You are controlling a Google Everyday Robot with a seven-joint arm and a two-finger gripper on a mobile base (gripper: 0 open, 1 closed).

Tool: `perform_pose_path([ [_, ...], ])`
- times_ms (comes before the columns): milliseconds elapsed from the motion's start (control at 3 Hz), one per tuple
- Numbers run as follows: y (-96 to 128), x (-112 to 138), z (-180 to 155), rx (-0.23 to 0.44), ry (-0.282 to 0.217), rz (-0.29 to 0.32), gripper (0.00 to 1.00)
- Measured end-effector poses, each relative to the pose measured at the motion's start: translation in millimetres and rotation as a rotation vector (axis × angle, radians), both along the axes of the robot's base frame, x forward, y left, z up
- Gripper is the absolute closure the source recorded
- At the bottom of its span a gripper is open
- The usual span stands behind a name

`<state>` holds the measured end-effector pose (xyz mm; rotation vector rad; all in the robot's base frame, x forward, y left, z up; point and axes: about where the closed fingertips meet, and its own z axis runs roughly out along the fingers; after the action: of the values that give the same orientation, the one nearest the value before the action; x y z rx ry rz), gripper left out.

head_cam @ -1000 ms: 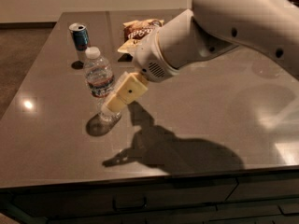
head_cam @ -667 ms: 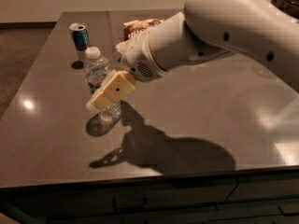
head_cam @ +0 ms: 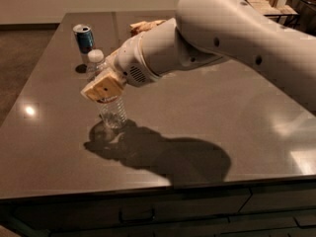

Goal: Knock water bottle over

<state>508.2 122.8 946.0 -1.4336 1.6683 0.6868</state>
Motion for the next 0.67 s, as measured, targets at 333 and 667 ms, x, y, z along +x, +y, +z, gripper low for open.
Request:
perform_pose_path([
  [333, -4.0, 0.4, 7.9, 0.012, 0.006, 0.007, 0.7],
  [667, -14.7, -1.2, 39.2, -0.046, -0.014, 0.007, 0.93],
])
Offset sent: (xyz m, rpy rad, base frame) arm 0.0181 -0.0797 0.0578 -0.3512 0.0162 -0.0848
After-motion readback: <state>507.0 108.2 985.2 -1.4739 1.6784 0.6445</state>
